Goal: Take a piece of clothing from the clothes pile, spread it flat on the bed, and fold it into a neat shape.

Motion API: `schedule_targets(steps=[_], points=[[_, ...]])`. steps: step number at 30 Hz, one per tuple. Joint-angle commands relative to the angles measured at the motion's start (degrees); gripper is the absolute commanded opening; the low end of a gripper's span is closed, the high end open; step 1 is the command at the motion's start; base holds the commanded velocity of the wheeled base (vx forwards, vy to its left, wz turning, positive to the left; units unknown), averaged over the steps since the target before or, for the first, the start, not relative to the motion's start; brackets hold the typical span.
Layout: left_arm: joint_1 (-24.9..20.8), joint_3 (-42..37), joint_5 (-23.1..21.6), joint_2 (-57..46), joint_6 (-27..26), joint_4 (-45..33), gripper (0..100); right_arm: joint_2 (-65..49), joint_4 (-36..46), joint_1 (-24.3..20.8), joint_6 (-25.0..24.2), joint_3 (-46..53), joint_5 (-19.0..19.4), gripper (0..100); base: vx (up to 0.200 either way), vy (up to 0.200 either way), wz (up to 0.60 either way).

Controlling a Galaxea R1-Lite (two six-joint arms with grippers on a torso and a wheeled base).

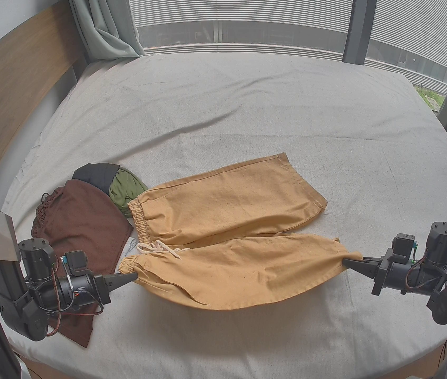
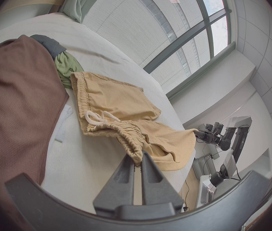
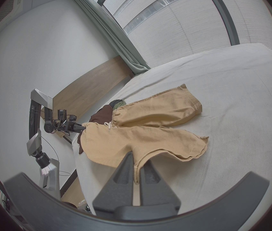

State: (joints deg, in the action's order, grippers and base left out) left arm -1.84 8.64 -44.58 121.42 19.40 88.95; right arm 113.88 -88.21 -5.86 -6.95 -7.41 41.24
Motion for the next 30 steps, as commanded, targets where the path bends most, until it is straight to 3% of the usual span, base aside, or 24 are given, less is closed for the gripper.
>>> schedule_targets(steps=[1,19,30], points=[[1.1,1.0,0.1,-1.3,0.5,0.0,0,-4.3,0.0,-1.2,-1.6,-0.2,-0.1,0,0.0,0.0,0.0],[1.6,2.3,1.7,-3.4,3.1,0.0,0,-5.7,0.3,-1.8,-9.7,-9.9,-1.3,0,0.0,0.0,0.0],[1.3,3.6,4.5,-3.4,3.8,0.0,0,1.3,0.6,-1.1,-12.7,-21.7,-1.3,0,0.0,0.0,0.0]])
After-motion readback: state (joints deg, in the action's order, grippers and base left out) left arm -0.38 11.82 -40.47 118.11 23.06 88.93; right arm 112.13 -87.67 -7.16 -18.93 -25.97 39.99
